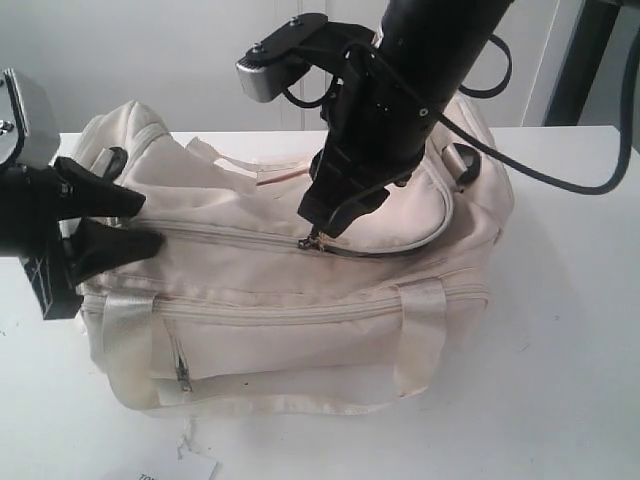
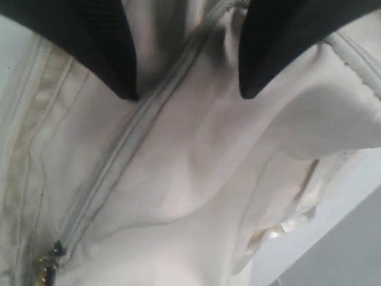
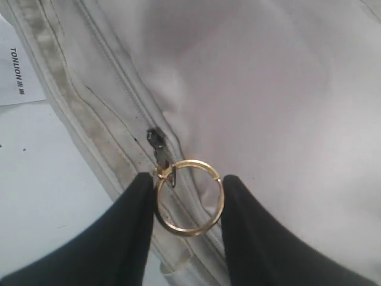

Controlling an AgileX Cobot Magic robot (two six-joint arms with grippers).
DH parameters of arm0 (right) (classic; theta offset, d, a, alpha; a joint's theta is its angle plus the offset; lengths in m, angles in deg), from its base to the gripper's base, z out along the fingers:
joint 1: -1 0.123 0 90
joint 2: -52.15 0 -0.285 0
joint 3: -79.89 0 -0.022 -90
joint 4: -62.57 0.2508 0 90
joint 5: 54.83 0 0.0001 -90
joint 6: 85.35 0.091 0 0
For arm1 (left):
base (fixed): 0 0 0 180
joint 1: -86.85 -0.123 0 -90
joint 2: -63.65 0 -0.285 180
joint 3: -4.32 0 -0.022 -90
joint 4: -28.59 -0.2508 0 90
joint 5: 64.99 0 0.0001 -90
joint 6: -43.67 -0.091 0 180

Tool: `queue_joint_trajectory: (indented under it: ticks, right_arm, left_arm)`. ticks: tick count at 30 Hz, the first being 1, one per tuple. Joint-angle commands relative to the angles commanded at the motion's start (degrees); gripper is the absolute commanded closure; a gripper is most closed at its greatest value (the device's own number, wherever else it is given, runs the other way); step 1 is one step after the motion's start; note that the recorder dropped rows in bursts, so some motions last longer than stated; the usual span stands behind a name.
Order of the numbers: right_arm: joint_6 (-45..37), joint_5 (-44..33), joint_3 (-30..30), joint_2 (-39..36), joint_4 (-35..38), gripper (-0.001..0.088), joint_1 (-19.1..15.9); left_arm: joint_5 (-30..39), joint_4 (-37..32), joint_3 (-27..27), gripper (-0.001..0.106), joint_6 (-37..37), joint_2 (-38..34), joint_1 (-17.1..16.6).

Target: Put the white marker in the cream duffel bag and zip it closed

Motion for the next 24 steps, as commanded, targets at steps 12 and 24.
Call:
queue_joint_trajectory:
  ticks: [12, 24]
  right_arm:
    - [-1.5, 0.0, 0.0, 0.0, 0.5, 0.0868, 0.0]
    - [-1.5, 0.0, 0.0, 0.0, 0.6, 0.0868, 0.0]
  left_arm:
    - [7.0, 2.9, 0.0, 0.045, 0.0, 14.4, 0.0]
    - [9.3, 21.7, 0.0, 0.045, -26.8, 3.7, 5.3]
